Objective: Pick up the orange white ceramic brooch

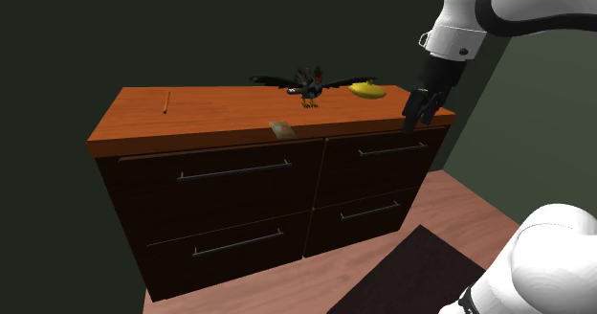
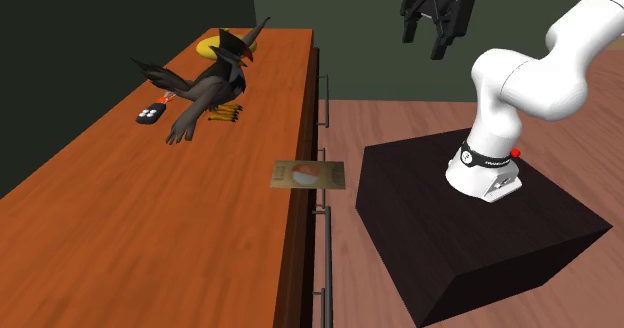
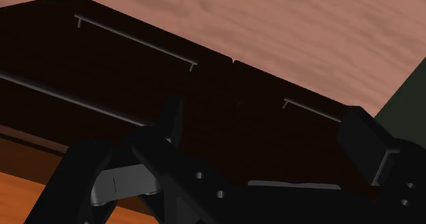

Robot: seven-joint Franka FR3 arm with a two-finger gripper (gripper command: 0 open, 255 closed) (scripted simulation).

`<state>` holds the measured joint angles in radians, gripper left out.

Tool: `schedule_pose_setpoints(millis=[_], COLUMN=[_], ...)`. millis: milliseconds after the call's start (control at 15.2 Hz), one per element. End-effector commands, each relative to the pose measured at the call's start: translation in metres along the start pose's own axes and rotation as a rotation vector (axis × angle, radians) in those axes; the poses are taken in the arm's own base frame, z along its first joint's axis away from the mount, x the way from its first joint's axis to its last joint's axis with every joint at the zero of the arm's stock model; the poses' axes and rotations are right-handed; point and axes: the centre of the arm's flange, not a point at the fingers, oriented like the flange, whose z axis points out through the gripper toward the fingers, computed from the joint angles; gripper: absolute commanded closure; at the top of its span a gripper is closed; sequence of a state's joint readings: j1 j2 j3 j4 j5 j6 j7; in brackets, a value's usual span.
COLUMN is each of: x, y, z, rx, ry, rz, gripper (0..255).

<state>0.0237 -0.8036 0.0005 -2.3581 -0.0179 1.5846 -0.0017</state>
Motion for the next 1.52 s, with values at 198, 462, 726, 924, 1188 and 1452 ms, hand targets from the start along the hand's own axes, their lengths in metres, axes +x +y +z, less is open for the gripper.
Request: schedule_pose_setpoints(millis=[198, 462, 726, 924, 1188, 1452], x=[0.032, 0.074, 0.118, 0.151, 0.196, 0.241], y=[-0.024, -0.054, -0.084, -0.105, -0.132, -0.159], z=[0.006, 0.015, 0.024, 0.031, 0.040, 0.050], rx=[0.001, 0.003, 0.005, 0.006, 0.008, 0.010], ry=[-0.004, -0.010, -0.015, -0.020, -0.025, -0.031], rz=[0.020, 0.047, 0.074, 0.095, 0.122, 0.149], gripper=[0, 0, 0, 0, 0, 0])
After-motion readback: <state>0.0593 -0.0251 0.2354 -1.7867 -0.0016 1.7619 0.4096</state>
